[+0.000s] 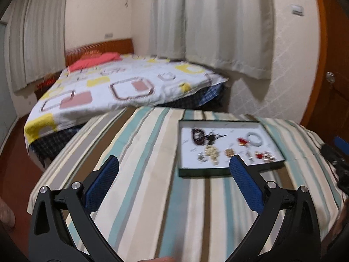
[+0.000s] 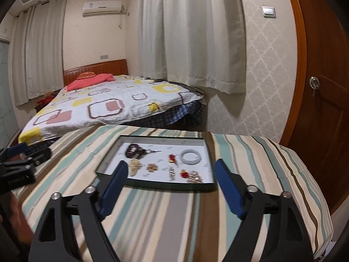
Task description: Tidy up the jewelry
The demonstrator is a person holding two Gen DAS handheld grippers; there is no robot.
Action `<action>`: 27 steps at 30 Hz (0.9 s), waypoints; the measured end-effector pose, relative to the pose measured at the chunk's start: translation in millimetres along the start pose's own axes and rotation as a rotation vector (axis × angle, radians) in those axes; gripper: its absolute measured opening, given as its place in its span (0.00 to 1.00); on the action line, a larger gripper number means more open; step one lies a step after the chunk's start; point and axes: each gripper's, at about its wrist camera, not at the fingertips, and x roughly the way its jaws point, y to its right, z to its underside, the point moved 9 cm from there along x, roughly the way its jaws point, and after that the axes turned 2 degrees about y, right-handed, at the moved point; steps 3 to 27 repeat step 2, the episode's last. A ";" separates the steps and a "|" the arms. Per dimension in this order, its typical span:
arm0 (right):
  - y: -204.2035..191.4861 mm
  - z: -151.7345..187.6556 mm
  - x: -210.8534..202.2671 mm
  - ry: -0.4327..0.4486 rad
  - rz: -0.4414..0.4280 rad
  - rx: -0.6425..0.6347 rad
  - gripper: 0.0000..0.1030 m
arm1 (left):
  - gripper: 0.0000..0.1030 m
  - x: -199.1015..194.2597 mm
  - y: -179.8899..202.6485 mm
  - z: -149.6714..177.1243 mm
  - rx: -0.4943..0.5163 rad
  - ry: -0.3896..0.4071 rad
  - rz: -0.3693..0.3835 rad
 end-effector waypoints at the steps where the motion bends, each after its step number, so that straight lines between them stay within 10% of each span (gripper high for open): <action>1: 11.5 4.2 10.6 -0.009 0.020 0.008 0.80 | 0.96 11.0 -7.9 1.2 -0.006 -0.014 -0.021; 27: 23.9 9.0 21.5 -0.019 0.043 0.016 0.80 | 0.96 23.0 -16.6 3.5 -0.014 -0.029 -0.039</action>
